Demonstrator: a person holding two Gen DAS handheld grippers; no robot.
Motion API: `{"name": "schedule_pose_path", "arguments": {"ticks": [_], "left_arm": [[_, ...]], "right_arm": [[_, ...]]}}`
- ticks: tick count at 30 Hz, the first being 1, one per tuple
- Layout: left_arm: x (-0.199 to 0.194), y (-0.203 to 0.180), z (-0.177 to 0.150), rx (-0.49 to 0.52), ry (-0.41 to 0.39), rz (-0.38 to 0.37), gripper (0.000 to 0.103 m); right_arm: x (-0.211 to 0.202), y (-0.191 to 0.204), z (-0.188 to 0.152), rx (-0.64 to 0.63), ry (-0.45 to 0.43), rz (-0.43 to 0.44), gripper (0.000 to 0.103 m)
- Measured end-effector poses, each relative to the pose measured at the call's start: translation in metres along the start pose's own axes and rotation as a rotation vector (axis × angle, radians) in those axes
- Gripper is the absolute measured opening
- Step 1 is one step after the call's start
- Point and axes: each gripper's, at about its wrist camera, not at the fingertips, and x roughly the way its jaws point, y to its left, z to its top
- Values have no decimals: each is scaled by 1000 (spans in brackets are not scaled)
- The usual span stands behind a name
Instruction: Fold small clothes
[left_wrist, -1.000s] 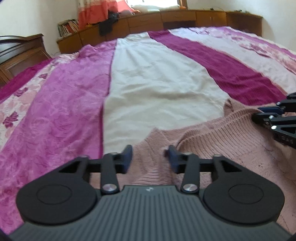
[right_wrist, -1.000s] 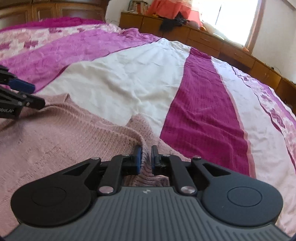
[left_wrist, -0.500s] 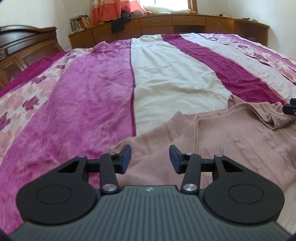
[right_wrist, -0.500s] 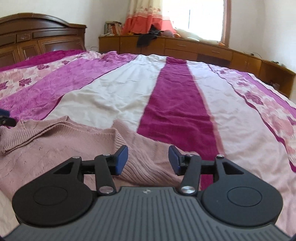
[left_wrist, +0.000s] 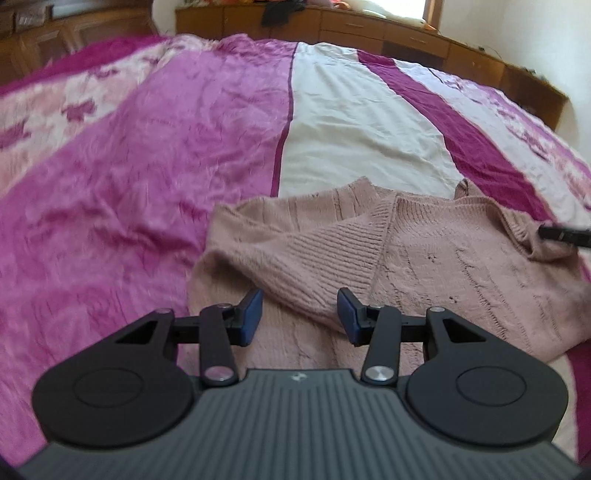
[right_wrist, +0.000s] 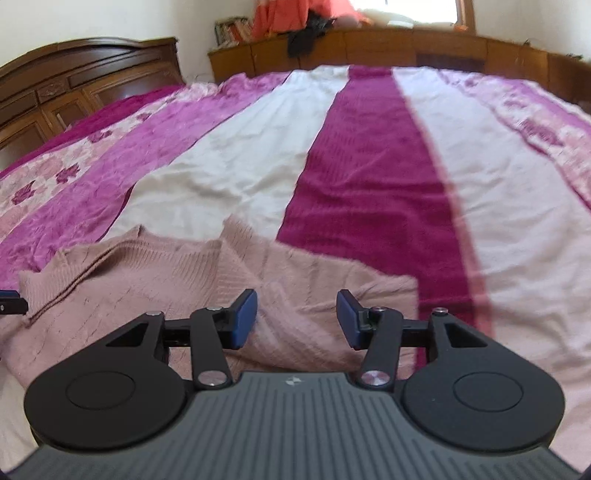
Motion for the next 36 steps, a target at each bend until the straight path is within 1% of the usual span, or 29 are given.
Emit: {"name": "schedule_pose_path", "arguments": {"ticks": [1,2,3,4,5,6,9,11,12,13,16,18,20,22,23,26,27,30,32,34,35,36], "left_arm": [[0,2,0,-20,6,-15,47],[2,3,-1,-38,12,-24,47],[3,4,0,-54,19,-31,47],[4,4,0,-63,22,-35,47],[6,4,1,-73,23,-38,47],[8,4,1,-80,24,-38,47],[13,4,3,-110,24,-46,47],[18,4,3,-137,18,-67,45],[20,5,4,-148,11,-73,25],[21,6,6,-156,8,-81,12],[23,12,15,-185,-12,-95,12],[22,14,26,-177,-47,-73,11],[24,18,39,-168,-83,-46,11],[30,26,52,-175,-107,-17,11],[35,30,59,-180,-106,-11,12],[53,42,70,-212,-98,1,13],[57,44,72,-214,-94,11,14],[73,51,75,-223,-55,23,14],[75,53,72,-225,-41,26,14],[70,52,70,-212,-51,24,15],[67,52,69,-206,-56,25,18],[64,52,68,-204,-64,31,26]], "right_arm": [[3,2,-2,3,11,15,54],[3,4,-6,4,11,27,50],[4,7,-9,-1,8,42,41],[4,10,-13,-12,5,52,34],[2,13,-17,-23,-4,51,24],[0,16,-20,-38,-18,44,18],[-10,23,-23,-71,-78,21,12],[-17,25,-24,-89,-115,12,10],[-20,27,-24,-101,-132,9,9],[-22,28,-23,-112,-147,0,9],[-31,27,-19,-131,-201,-28,9],[-33,23,-13,-125,-230,-53,9],[-30,16,-6,-118,-247,-98,8],[-21,7,1,-99,-238,-137,9],[-14,2,5,-86,-226,-160,9],[10,-14,14,-42,-158,-225,10],[18,-18,16,-29,-122,-250,10],[32,-28,18,-3,-81,-294,10],[32,-33,18,27,-88,-307,10],[23,-36,18,50,-124,-321,11],[19,-37,18,57,-135,-323,11],[14,-38,18,61,-142,-312,11]]}}
